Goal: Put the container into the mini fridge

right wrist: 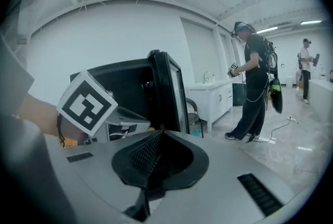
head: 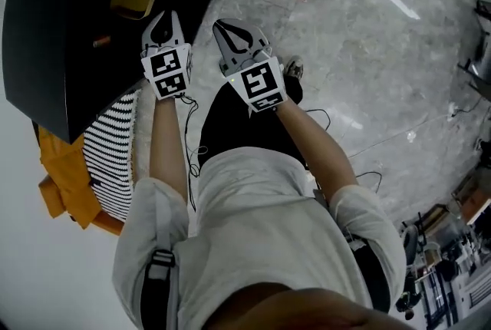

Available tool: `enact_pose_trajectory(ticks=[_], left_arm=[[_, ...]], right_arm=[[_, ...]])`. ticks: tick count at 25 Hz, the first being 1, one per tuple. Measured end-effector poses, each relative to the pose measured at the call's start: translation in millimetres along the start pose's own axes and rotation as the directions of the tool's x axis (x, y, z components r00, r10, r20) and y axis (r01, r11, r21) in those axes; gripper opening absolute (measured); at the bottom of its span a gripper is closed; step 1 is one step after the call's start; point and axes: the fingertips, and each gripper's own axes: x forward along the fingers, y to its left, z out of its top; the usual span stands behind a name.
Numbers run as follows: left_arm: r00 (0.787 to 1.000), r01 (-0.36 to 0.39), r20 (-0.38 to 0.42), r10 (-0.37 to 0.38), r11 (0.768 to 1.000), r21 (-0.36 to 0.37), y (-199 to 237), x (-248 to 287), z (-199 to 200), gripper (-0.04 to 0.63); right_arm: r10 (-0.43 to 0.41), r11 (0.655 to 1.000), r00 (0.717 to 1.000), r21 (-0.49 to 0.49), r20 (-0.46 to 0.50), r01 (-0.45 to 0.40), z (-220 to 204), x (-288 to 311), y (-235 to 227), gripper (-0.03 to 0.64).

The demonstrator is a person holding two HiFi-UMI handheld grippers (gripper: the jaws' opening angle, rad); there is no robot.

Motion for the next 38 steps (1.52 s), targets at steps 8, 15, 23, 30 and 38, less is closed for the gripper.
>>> enact_pose_trajectory(ticks=[8,15,23,30,38], left_arm=[[0.989,0.022,0.148,-0.013,0.998,-0.061,-60.1,-62.3,74.7,0.013],[0.960,0.060,0.281,-0.020,0.989,-0.133,-108.5,-111.5,128.3,0.012],[0.935,0.050,0.355,0.016,0.983,-0.177,-153.1,-156.1,181.6,0.012],[0.886,0.084,0.463,-0.010,0.987,-0.139,-184.4,-178.7,229.5,0.012],[0.848,0.131,0.527,-0.043,0.983,-0.131,-222.8,-202.0,257.6,0.012]], right_arm=[[-0.046,0.998,0.996,-0.025,0.079,0.049,51.5,-71.6,-29.1,0.038],[-0.080,0.988,0.981,-0.114,0.177,0.101,97.5,-125.2,-46.2,0.038],[-0.107,0.984,0.961,-0.111,0.257,0.139,148.6,-184.4,-78.0,0.038],[-0.114,0.970,0.938,-0.169,0.327,0.177,178.0,-220.5,-91.0,0.038],[-0.109,0.950,0.922,-0.235,0.372,0.207,196.8,-263.4,-96.7,0.037]])
